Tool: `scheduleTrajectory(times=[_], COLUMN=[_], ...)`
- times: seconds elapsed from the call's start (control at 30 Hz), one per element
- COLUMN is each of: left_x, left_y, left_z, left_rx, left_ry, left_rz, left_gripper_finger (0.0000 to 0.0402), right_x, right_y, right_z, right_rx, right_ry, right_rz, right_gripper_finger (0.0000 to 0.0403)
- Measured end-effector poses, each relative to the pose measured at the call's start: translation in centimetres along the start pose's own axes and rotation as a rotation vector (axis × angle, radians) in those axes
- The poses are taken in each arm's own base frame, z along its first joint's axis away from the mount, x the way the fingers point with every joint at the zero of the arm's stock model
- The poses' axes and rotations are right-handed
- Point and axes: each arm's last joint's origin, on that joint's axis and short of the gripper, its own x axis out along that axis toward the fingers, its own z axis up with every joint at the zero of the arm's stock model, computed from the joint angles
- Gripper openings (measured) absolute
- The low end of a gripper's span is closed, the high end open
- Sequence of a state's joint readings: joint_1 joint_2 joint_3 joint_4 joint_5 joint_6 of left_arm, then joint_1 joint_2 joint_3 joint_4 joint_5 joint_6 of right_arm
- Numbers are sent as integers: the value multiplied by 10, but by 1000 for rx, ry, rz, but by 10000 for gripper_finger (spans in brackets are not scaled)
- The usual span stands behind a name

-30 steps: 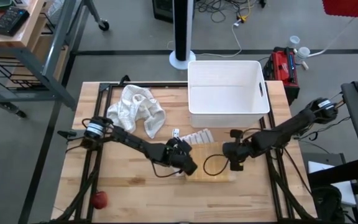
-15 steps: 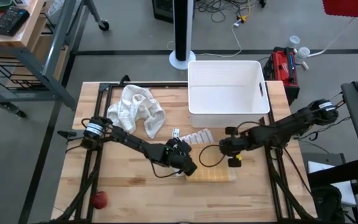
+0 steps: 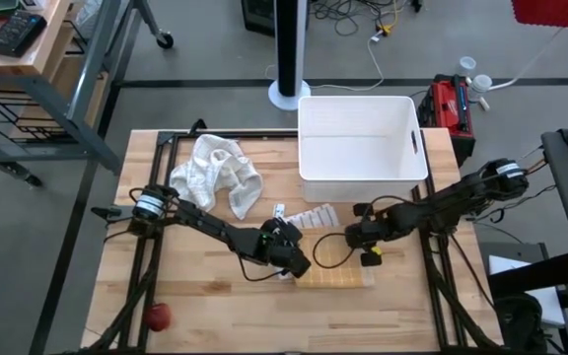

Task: Fold towel
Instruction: Fold the yellow squared towel

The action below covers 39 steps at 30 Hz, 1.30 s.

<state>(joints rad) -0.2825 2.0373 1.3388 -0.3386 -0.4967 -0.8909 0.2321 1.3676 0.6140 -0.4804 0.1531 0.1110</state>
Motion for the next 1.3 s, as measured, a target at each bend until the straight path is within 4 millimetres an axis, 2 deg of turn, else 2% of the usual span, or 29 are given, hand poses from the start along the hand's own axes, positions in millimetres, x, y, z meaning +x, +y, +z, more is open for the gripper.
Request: scheduleTrajectory(times=[0.27,0.43,0.67,0.83,1.0,1.3], left_x=[-1,-8,-21,-26,-28,-29], left_y=[0,-2,5,4,2,-6], left_z=[1,8,13,17,23,34], left_rx=[-1,14,48,110,160,246], left_ry=[-20,-64,-57,-53,-77,-115], left_rz=[20,37,184,191,164,53], left_gripper_finger=[36,36,36,36,36,36], right_x=[-23,-36,-43,-50,-47,-25], right_y=[-3,-4,-7,-11,-12,-26], right_z=[7,10,9,9,10,11], right_rx=[39,49,67,82,99,148], right_ry=[-53,-94,-118,-120,-105,-6], right_rz=[7,9,-20,-113,-121,-219], right_gripper_finger=[1,1,0,0,0,0])
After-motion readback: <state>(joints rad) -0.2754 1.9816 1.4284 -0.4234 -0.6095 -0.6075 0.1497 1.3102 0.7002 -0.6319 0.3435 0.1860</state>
